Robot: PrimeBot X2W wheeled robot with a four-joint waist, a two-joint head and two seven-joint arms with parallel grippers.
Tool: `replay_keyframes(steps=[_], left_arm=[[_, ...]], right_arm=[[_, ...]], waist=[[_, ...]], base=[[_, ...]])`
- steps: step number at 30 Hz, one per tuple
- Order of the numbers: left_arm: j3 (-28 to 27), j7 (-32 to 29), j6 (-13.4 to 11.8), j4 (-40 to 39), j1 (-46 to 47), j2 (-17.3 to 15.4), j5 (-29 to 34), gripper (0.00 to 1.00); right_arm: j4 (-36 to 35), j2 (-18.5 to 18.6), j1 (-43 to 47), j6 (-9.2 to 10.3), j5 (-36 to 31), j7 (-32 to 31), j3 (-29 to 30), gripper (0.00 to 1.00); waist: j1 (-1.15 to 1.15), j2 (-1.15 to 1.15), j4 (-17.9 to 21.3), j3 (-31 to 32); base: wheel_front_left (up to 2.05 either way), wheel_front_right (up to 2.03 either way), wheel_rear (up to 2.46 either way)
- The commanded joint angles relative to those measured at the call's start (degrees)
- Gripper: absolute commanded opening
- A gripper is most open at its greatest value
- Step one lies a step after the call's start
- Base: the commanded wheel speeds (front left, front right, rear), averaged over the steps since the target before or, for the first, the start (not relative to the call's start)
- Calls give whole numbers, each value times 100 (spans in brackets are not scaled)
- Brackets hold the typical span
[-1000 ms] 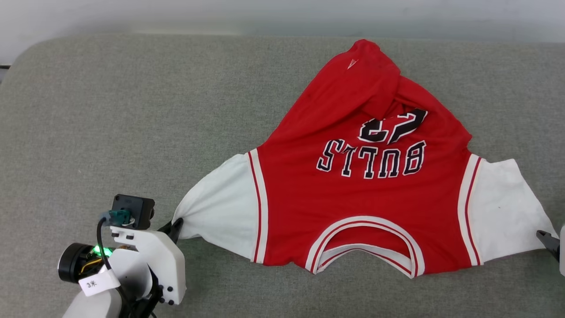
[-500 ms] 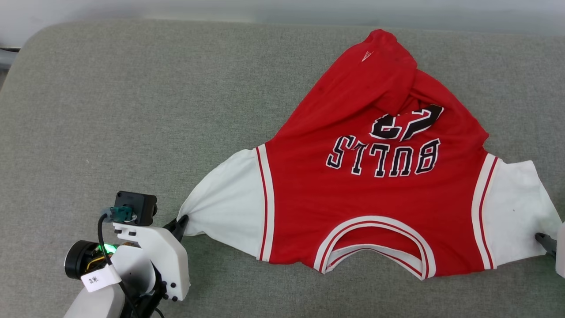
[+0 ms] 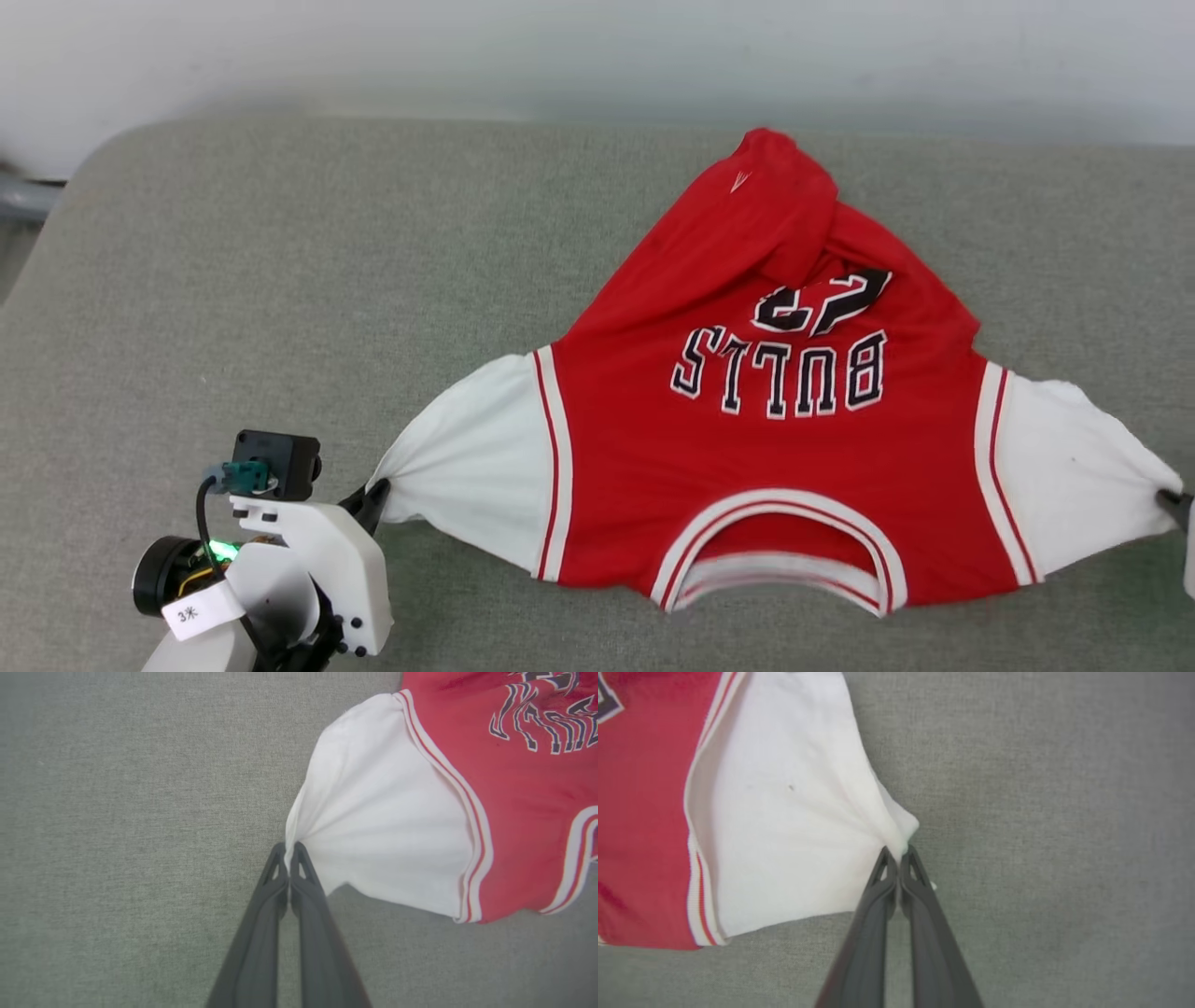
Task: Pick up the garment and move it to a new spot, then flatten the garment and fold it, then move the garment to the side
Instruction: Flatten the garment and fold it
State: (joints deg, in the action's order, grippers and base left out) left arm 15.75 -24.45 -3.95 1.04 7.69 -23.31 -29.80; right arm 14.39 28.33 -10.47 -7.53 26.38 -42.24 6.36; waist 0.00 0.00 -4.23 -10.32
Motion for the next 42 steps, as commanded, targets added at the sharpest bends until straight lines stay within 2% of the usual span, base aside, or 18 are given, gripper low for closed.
replay_keyframes(steps=[1, 13, 22, 26, 30, 35, 42], left_arm=[[-45, 54, 9, -5, -71, -53, 2, 0], [-384, 437, -61, -717, -74, -266, -21, 0], [-650, 627, 3, -1583, 403, -533, 83, 0], [-826, 722, -53, -1851, 773, -635, 165, 0], [-823, 783, -24, -1898, 1216, -645, 235, 0], [-942, 863, -62, -1780, 1851, -635, 260, 0], [-985, 732, 98, -1418, 2931, -754, 183, 0]], right_arm=[[-84, 84, 74, 8, 34, 67, 52, 0], [-1357, 319, 163, 9, 250, 327, 630, 0], [-2160, 282, -406, 9, 169, 485, 1014, 0], [-2160, 87, -958, 9, 377, 581, 1199, 0], [-2098, 388, -1334, 9, 49, 716, 1043, 0], [-1847, 553, -1854, 10, -82, 970, 764, 0], [-1383, 585, -2886, 9, -152, 1145, 475, 0]], waist=[[0, 0, 71, 197], [0, 0, 244, 763], [0, 0, 329, 923], [0, 0, 367, 933], [0, 0, 390, 883], [0, 0, 425, 724], [0, 0, 484, 261]], base=[[0, 0, 0], [0, 0, 0], [0, 0, 0], [0, 0, 0], [0, 0, 0], [0, 0, 0], [0, 0, 0]])
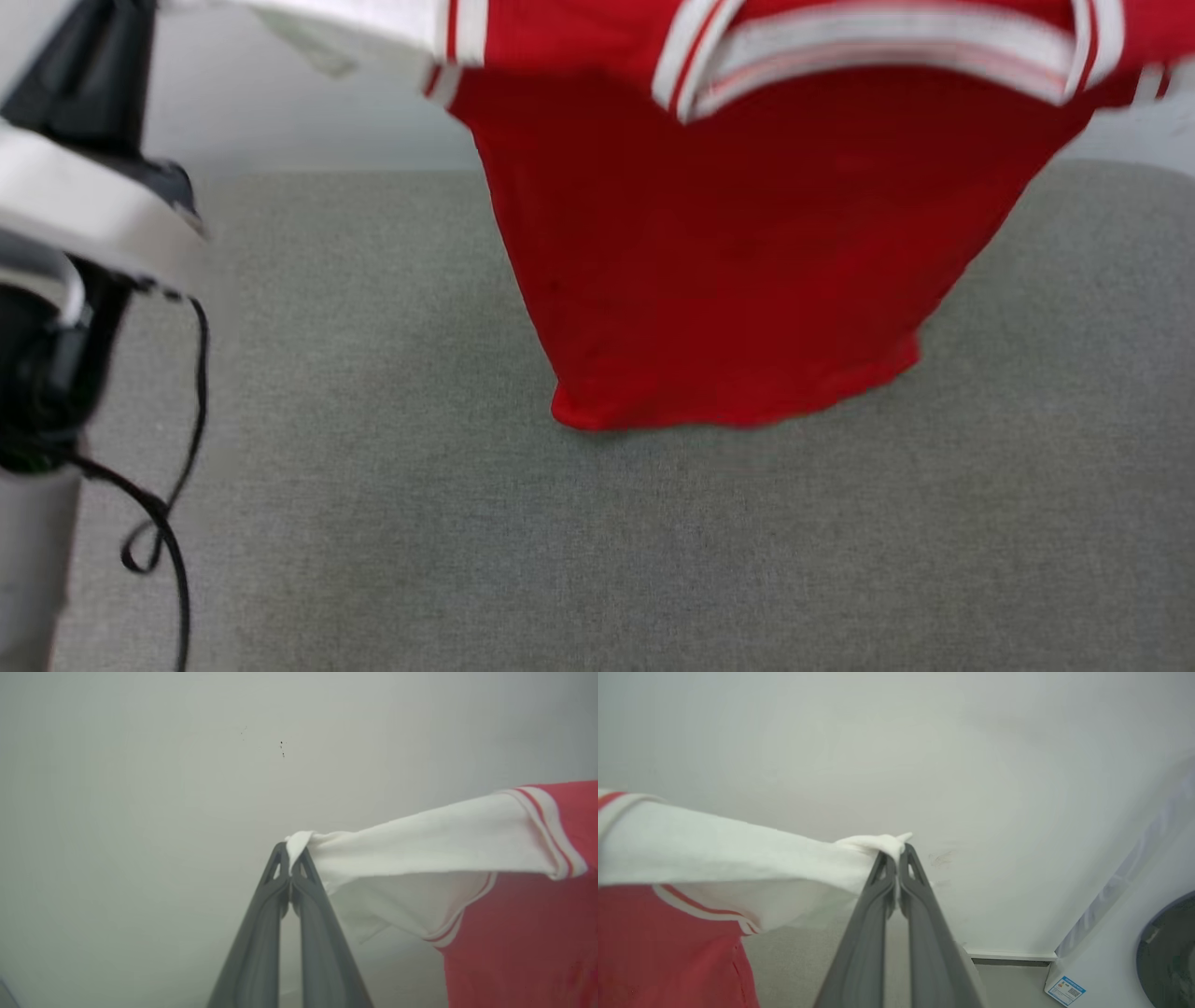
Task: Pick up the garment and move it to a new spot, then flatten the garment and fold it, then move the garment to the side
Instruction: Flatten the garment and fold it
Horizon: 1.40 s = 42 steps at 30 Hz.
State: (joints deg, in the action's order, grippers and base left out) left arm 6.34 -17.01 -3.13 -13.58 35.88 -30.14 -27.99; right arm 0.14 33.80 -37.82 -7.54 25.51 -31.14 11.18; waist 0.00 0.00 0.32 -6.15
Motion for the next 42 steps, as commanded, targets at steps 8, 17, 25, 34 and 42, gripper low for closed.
replay_keyframes(steps=[8, 17, 25, 34, 42], left_arm=[[-1, -149, 334, 1017, 1778, -212, -58, 0], [20, 218, 449, 2339, 3594, 29, -41, 0], [85, 857, 508, 3635, 5189, 157, 202, 0], [228, 1711, 664, 4823, 5789, 405, 279, 0], [330, 2172, 904, 5532, 5109, 658, -6, 0]], right_arm=[[899, 108, -1835, 11, -456, 295, -433, 0], [1950, -168, -3576, 11, -1082, 907, -740, 0], [3056, -606, -5103, 12, -1784, 1662, -695, 0], [4138, -971, -5720, 11, -2350, 2359, -520, 0], [4950, -1186, -5048, 11, -2256, 2775, -457, 0]], waist=[[0, 0, 101, -1018], [0, 0, 131, -1914], [0, 0, 126, -2665], [0, 0, 27, -3130], [0, 0, -25, -2949]], base=[[0, 0, 0], [0, 0, 0], [0, 0, 0], [0, 0, 0], [0, 0, 0]])
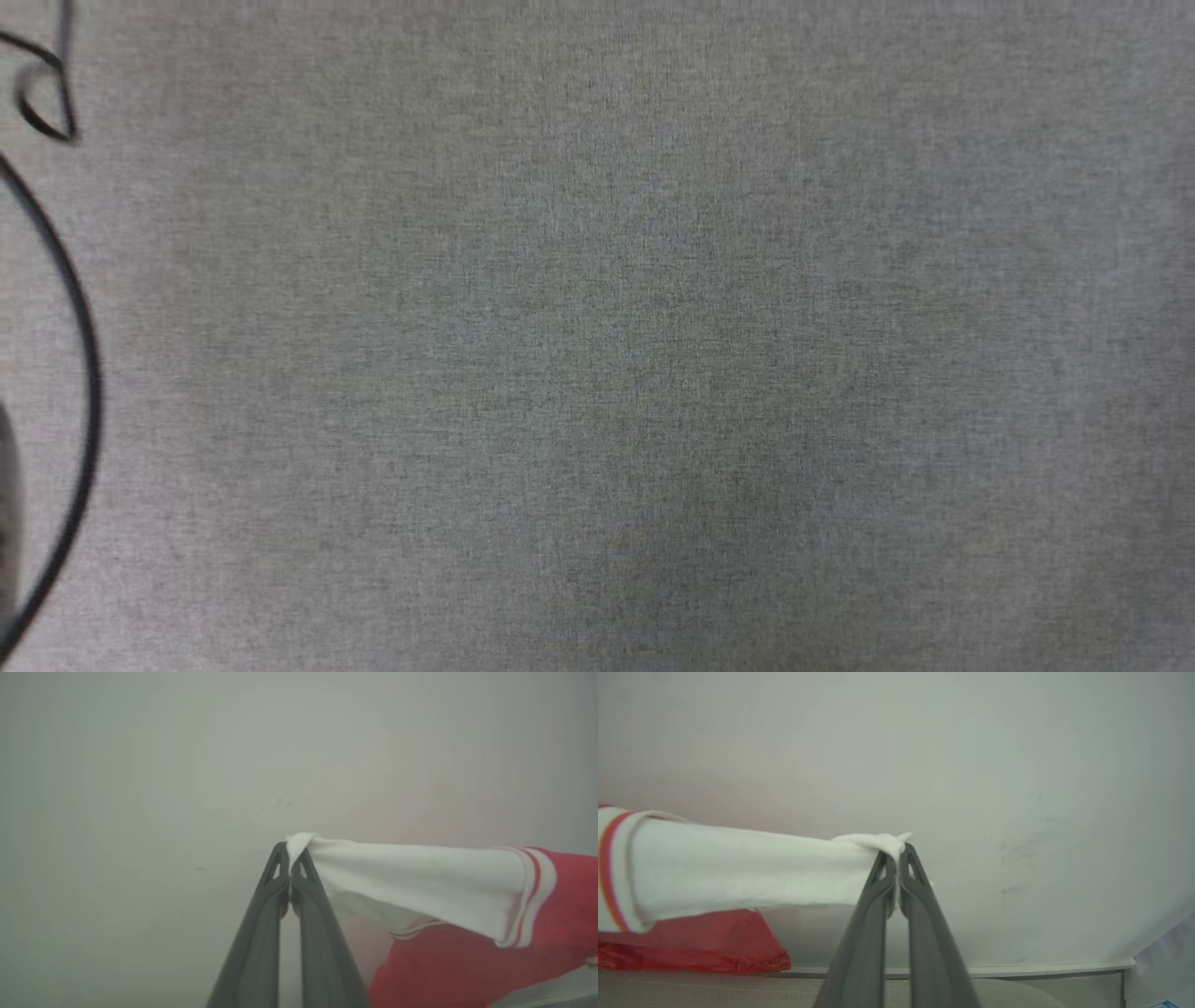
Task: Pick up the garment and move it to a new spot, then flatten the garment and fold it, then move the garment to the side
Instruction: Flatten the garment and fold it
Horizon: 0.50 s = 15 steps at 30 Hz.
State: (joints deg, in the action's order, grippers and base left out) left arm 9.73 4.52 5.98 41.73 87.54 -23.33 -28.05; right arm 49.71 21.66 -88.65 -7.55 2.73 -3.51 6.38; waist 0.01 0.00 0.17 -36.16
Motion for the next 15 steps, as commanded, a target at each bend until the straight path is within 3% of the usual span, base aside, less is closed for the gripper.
replay_keyframes(steps=[1, 15], left_arm=[[7, 62, 10, 63, -205, 1, -39, 0], [279, 473, 132, 443, -2978, 339, -608, 0]], right_arm=[[83, 8, 170, 13, 44, 9, 3, 0], [564, 100, 2609, 13, 1127, -178, -869, 0]], waist=[[-1, 0, -20, 123], [-1, 0, -20, 1421]], base=[[0, 0, 0], [0, 0, 0]])
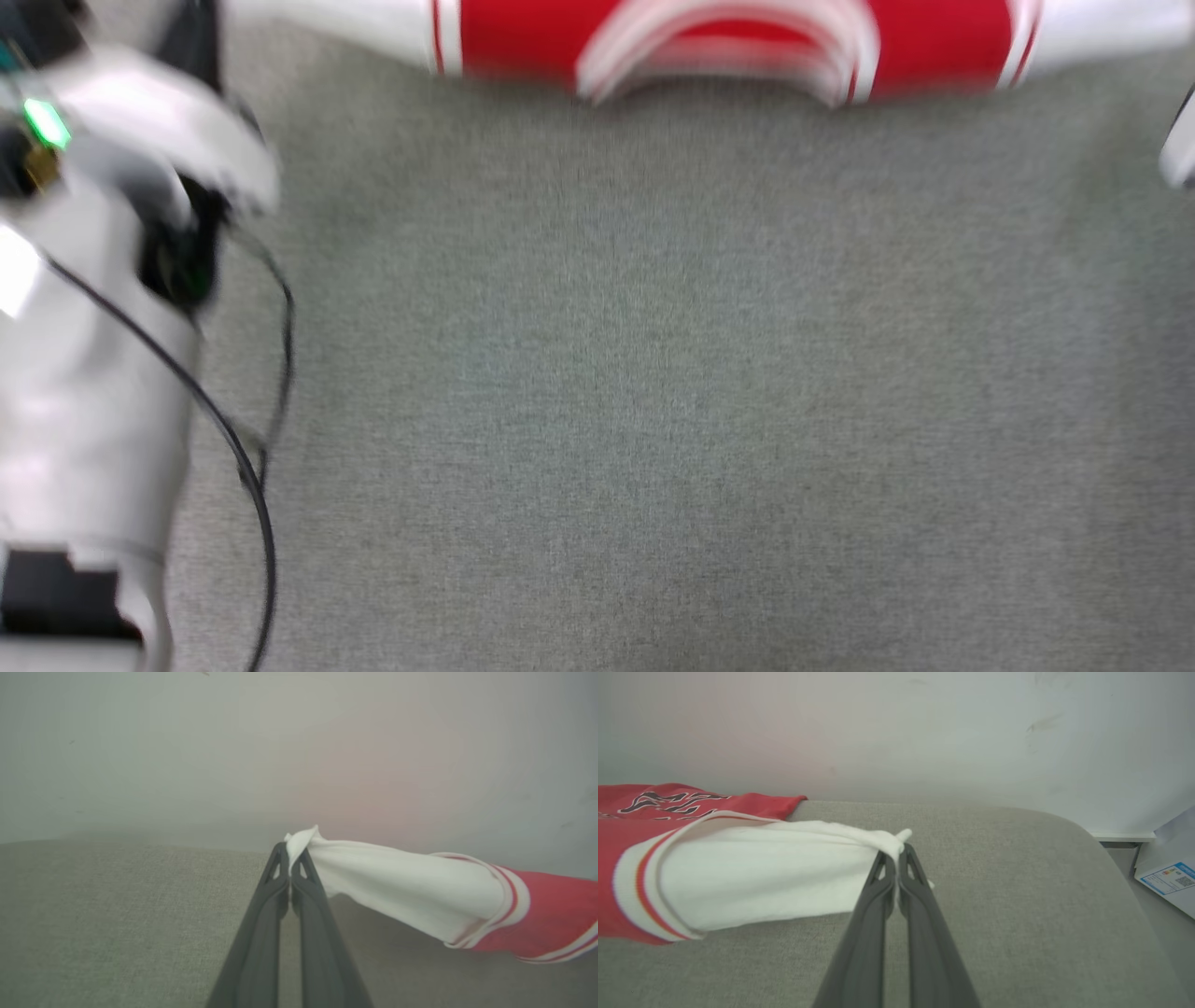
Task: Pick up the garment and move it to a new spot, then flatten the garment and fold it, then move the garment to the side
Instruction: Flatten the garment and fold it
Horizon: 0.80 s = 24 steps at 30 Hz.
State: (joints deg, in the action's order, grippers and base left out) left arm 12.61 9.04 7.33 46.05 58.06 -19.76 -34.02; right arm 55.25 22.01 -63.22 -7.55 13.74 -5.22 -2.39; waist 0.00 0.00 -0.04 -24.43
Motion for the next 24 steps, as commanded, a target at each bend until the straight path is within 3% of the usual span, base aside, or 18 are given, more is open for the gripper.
replay_keyframes(steps=[1, 11, 24], left_arm=[[9, 24, -1, 14, -231, 3, -68, 0], [247, -279, 7, -33, -2165, -55, -438, 0], [445, -1185, -76, -954, -3706, -447, -790, 0]], right_arm=[[-6, 59, 259, 13, 140, -43, -55, 0], [-479, 271, 2021, 13, 1148, -597, -617, 0], [-1422, 874, 3499, 14, 2021, -1321, -463, 0]], waist=[[0, 0, 1, 346], [0, 0, 5, 1221], [0, 0, -95, 2017]], base=[[0, 0, 0], [0, 0, 0], [0, 0, 0]])
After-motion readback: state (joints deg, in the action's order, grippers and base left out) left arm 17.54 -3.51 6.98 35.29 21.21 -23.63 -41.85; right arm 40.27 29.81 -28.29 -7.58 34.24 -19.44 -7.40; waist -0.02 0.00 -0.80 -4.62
